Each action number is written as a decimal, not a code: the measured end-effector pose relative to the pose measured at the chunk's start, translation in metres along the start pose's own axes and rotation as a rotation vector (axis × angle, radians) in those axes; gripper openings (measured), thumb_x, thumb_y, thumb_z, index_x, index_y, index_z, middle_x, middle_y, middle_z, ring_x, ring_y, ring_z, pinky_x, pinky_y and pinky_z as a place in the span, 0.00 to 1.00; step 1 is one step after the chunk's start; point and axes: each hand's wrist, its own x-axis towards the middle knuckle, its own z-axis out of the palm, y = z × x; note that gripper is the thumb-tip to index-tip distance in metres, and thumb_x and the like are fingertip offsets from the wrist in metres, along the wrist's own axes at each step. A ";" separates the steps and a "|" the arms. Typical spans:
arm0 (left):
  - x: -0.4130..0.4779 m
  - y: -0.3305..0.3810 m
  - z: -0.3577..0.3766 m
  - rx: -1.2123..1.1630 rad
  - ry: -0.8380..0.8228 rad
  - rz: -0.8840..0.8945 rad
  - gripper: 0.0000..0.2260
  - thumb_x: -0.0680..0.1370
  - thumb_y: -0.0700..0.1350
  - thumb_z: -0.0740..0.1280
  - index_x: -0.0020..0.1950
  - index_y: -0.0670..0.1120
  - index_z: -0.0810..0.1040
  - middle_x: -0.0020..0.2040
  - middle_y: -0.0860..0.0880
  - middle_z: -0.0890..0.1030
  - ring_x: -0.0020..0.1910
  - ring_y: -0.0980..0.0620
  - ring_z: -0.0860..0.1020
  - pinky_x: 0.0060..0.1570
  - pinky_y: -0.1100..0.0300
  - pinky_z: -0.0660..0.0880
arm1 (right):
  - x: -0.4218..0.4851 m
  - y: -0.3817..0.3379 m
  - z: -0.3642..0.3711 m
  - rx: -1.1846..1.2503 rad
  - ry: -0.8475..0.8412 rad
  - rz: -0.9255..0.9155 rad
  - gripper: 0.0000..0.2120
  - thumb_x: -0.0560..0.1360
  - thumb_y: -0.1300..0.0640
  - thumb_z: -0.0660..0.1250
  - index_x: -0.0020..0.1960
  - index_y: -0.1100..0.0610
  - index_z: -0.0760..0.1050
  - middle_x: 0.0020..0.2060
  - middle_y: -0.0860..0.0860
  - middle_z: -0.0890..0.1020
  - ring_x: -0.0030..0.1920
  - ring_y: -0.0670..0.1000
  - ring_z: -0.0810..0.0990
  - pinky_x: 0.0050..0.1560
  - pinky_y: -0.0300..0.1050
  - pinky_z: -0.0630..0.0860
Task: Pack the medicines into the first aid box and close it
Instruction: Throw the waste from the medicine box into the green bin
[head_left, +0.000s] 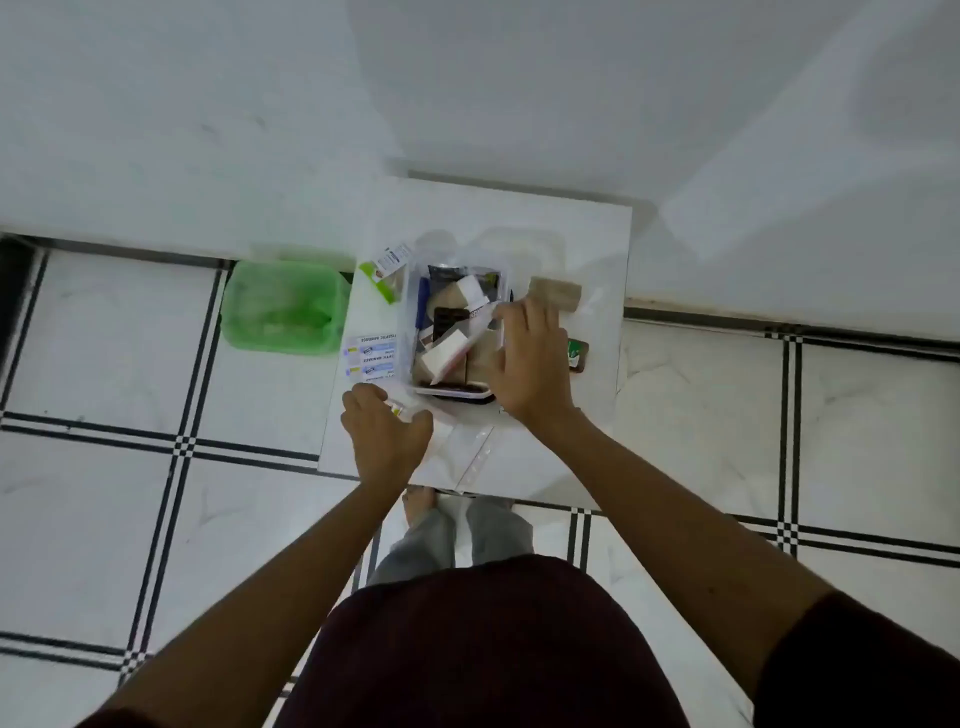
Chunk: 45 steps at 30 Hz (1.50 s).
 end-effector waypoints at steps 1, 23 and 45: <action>0.000 0.000 0.002 -0.044 -0.014 -0.049 0.21 0.64 0.42 0.71 0.50 0.37 0.67 0.50 0.39 0.71 0.49 0.39 0.70 0.52 0.51 0.66 | 0.003 -0.003 0.000 -0.017 -0.005 0.006 0.18 0.67 0.63 0.65 0.57 0.58 0.71 0.54 0.56 0.75 0.53 0.57 0.72 0.46 0.52 0.75; 0.010 -0.006 -0.009 -0.327 -0.206 -0.507 0.10 0.68 0.36 0.71 0.49 0.40 0.78 0.42 0.45 0.78 0.36 0.47 0.79 0.33 0.62 0.77 | 0.024 -0.034 -0.017 -0.355 -0.122 -0.115 0.08 0.69 0.55 0.71 0.48 0.51 0.81 0.55 0.52 0.76 0.57 0.57 0.69 0.50 0.56 0.62; 0.245 -0.094 -0.161 -0.703 0.056 -0.642 0.06 0.66 0.32 0.69 0.42 0.35 0.79 0.43 0.39 0.79 0.37 0.40 0.79 0.24 0.58 0.79 | 0.158 -0.222 0.103 -0.083 -0.195 -0.183 0.06 0.70 0.59 0.64 0.43 0.53 0.78 0.38 0.49 0.80 0.43 0.55 0.75 0.44 0.49 0.59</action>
